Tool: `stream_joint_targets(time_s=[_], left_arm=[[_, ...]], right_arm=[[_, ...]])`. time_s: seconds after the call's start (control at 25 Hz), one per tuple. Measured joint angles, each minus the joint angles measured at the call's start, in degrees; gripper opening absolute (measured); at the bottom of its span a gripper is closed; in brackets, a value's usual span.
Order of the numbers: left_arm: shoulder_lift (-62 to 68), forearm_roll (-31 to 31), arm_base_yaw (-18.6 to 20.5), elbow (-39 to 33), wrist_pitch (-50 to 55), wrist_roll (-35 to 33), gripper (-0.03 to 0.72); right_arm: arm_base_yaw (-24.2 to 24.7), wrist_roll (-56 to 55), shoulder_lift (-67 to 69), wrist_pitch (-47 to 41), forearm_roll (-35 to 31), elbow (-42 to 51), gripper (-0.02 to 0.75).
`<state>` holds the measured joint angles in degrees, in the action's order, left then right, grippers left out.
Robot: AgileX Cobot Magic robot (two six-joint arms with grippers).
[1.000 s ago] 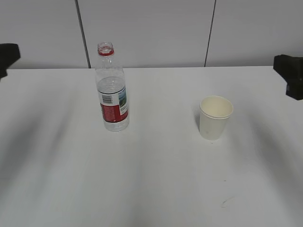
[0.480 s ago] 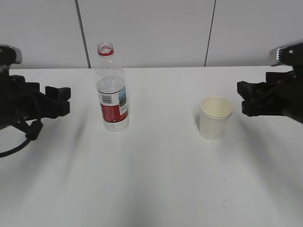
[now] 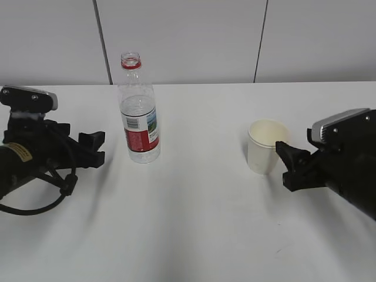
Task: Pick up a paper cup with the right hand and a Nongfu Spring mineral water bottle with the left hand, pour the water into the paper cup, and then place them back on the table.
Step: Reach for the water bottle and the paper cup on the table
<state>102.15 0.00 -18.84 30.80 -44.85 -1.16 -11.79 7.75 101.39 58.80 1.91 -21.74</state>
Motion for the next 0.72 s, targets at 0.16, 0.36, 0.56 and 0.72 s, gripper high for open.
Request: stream_joint_targets(time_s=[0.16,0.36,0.56,0.72], left_arm=[[3.64,2.57,0.0,0.0,-4.09,0.44,0.481],[6.95,4.5,0.0,0.19,-8.45,1.16,0.481],[8.79,5.71,0.0,0.42,-11.03,1.16,0.548],[9.34,5.83,0.0,0.42,-11.47,1.16,0.595]], right_arm=[[0.0,-0.12,5.76,5.54,0.46,2.0,0.507],[0.0,-0.79,12.09,6.25,0.59,1.52,0.509],[0.0,-1.79,17.03,6.4,2.19,-1.96,0.644],[0.0,-3.98,19.01,6.54,2.55,-4.89,0.659]])
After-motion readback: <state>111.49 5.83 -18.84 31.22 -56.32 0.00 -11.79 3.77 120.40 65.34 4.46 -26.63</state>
